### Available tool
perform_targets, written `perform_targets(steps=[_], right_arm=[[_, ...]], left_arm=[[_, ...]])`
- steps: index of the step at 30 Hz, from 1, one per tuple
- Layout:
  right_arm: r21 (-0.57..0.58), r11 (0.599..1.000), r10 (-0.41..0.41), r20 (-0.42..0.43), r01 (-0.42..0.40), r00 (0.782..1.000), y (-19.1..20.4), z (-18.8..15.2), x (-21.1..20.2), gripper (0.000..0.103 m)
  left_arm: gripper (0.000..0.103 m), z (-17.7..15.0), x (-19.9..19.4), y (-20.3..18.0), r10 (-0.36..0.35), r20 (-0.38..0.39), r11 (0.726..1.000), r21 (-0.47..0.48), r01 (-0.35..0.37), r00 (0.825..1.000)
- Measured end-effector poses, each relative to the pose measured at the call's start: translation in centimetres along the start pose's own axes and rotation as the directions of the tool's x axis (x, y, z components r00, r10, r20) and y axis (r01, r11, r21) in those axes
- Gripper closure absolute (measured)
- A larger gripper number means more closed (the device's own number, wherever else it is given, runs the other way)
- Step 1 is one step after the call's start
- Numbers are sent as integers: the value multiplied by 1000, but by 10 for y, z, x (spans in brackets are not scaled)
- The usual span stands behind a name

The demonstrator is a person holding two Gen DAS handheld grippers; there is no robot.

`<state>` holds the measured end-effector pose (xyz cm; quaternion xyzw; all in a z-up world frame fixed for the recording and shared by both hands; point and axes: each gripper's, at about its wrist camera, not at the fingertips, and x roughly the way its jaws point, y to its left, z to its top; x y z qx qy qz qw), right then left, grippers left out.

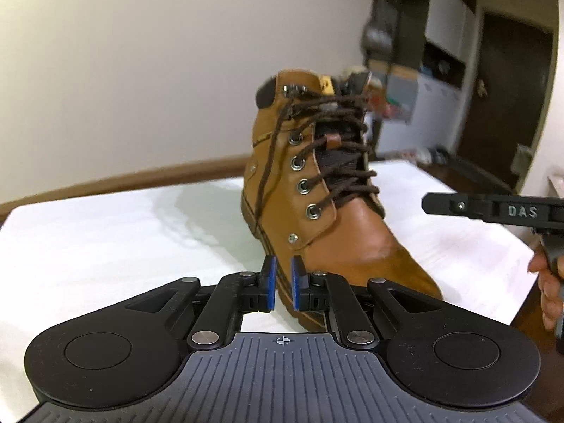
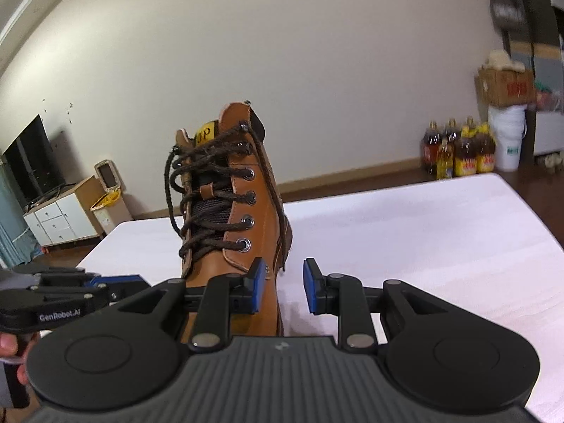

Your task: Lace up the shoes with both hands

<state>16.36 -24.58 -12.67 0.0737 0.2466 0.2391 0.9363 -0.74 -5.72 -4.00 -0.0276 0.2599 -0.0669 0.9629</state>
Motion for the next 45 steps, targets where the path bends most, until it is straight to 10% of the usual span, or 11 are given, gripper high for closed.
perform_targets(steps=[7, 19, 45], right_arm=[[-72, 995, 72, 109, -64, 991, 30, -49, -89, 76], [-57, 997, 58, 220, -46, 974, 44, -86, -206, 71], [-155, 988, 49, 138, -28, 989, 88, -90, -205, 71]], left_arm=[[86, -8, -51, -65, 263, 157, 962, 30, -271, 952], [86, -23, -103, -89, 157, 62, 985, -84, -152, 986], [84, -25, -111, -91, 113, 49, 989, -106, -107, 992]])
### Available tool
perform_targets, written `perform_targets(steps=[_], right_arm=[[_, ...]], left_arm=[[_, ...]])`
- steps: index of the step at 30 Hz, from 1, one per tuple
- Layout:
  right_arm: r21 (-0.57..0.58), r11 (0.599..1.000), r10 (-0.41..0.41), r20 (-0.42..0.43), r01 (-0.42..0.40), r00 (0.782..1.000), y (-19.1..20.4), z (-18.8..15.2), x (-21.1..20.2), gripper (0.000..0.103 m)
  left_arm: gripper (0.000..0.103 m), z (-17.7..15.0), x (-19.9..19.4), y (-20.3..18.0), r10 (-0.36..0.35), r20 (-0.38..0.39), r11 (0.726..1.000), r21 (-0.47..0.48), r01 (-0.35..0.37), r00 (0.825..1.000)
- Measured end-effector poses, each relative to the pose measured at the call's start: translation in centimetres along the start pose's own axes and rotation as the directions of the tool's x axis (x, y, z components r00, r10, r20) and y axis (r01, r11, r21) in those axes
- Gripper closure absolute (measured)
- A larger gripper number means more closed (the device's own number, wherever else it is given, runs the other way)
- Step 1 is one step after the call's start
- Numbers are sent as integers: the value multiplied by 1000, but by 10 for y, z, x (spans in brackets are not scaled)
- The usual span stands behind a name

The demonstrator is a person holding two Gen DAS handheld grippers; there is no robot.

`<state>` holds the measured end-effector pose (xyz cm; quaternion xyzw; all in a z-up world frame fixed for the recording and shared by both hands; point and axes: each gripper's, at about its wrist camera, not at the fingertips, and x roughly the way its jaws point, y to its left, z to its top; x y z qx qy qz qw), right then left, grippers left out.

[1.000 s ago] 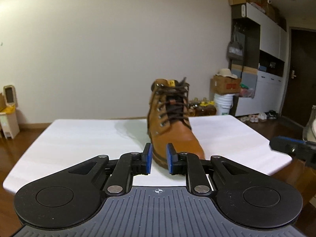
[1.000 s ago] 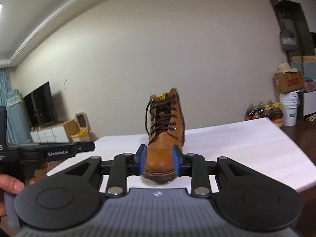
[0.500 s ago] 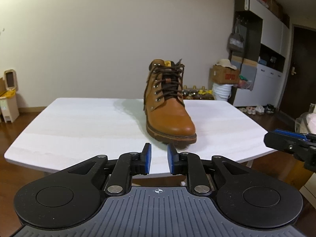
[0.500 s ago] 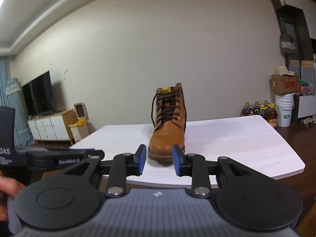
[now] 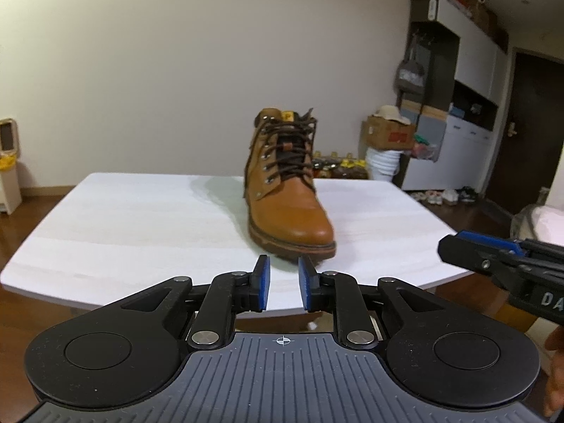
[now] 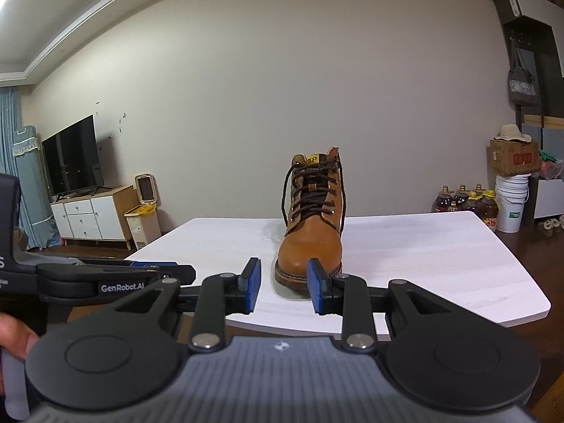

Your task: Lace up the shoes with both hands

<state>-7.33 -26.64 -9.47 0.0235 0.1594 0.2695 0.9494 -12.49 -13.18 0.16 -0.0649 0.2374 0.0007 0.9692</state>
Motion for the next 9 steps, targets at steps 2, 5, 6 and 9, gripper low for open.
perform_targets(steps=[2, 5, 6, 9], right_arm=[[0, 1000, -8, 2, 8, 1000, -2, 0, -1, 71], [7, 1000, -16, 9, 16, 1000, -4, 2, -3, 71], [9, 1000, -16, 12, 16, 1000, -5, 2, -4, 71], [3, 1000, -24, 21, 24, 1000, -6, 4, -5, 71]], left_arm=[[83, 2, 1, -2, 6, 2, 1000, 10, -6, 1000], [83, 4, 3, -6, 4, -5, 1000, 28, -4, 1000], [83, 4, 3, -7, 4, -5, 1000, 31, -4, 1000], [83, 5, 5, -8, -8, 3, 1000, 25, 8, 1000]])
